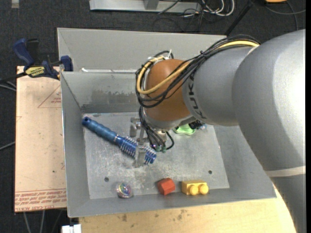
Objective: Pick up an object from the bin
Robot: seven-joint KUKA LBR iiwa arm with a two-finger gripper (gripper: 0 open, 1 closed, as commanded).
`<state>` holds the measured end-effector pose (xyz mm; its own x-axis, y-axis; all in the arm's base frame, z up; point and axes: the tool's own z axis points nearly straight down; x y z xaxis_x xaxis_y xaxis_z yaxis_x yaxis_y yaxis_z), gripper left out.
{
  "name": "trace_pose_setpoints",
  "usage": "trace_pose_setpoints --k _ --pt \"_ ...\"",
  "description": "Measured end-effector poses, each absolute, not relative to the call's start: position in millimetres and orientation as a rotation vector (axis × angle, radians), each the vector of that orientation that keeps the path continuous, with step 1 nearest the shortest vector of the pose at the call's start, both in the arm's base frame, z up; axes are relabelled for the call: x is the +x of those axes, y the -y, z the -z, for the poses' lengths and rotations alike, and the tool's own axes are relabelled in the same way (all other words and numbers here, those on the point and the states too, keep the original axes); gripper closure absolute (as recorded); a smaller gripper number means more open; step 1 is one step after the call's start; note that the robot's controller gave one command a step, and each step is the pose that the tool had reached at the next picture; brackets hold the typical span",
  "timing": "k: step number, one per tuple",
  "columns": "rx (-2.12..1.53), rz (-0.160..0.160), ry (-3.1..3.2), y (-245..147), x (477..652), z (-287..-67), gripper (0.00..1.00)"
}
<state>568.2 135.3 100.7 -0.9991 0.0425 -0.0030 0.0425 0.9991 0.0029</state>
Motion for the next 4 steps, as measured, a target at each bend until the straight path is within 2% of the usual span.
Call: trace_pose_setpoints --k 1,2,3,4 --pt "0.265 -0.002 -3.13 -145.8 555.9 -99.5 0.0" --pt "0.492 -0.001 -3.104 -137.0 554.5 -69.0 0.0" --pt "0.491 -0.002 -3.104 -137.5 554.8 -69.0 0.0" --pt "0.493 0.001 -3.105 -136.3 554.4 -68.3 1.0"
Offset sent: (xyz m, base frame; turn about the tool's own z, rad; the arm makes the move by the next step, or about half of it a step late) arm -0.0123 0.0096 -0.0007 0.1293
